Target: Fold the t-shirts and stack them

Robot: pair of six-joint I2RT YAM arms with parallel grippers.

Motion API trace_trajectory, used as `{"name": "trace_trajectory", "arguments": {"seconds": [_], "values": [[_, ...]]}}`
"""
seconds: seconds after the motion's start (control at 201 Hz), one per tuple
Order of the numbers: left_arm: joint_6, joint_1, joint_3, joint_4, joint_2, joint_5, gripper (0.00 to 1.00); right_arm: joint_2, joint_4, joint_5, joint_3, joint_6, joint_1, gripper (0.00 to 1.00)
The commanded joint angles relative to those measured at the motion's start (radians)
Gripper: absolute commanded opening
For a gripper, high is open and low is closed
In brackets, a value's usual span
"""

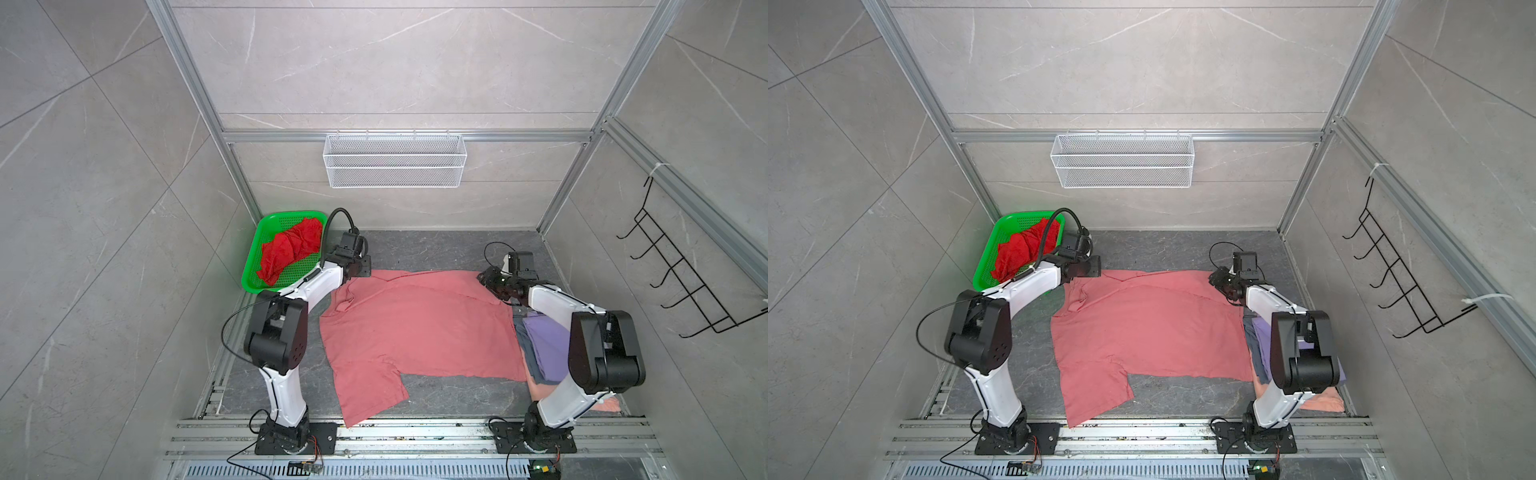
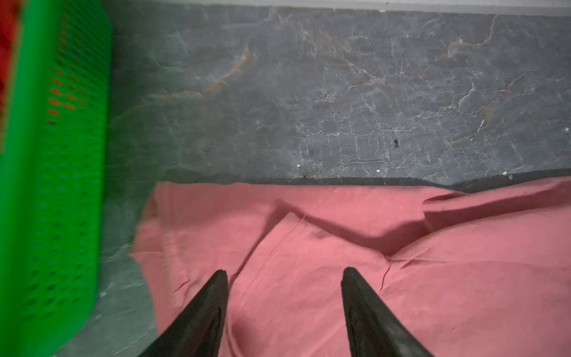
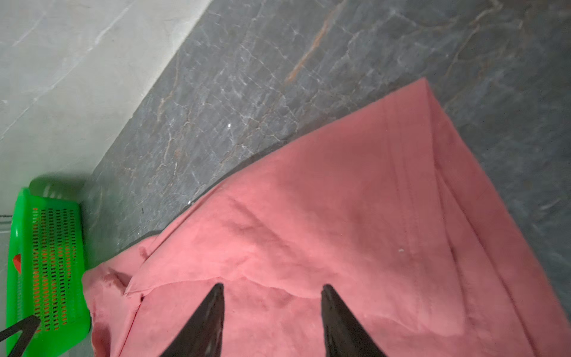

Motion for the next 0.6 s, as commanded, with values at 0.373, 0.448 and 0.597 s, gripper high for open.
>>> {"name": "trace_trajectory", "arguments": {"seconds": [0.373, 0.448, 0.597], "values": [[-0.242, 0.015, 0.231, -0.107, 0.246, 0.058, 0.51, 0.067, 0.077, -0.006, -0.058, 0.1, -0.002, 0.53], [-0.25, 0.014, 0.241, -0.124, 0.26, 0.057, 0.47, 0.067, 0.061, 0.007, -0.05, 0.095, -0.003, 0.53], [-0.266, 0.011, 0.234, -0.14, 0.261, 0.056, 0.38, 0.064, 0.037, 0.028, -0.032, 0.08, -0.003, 0.53]]}}
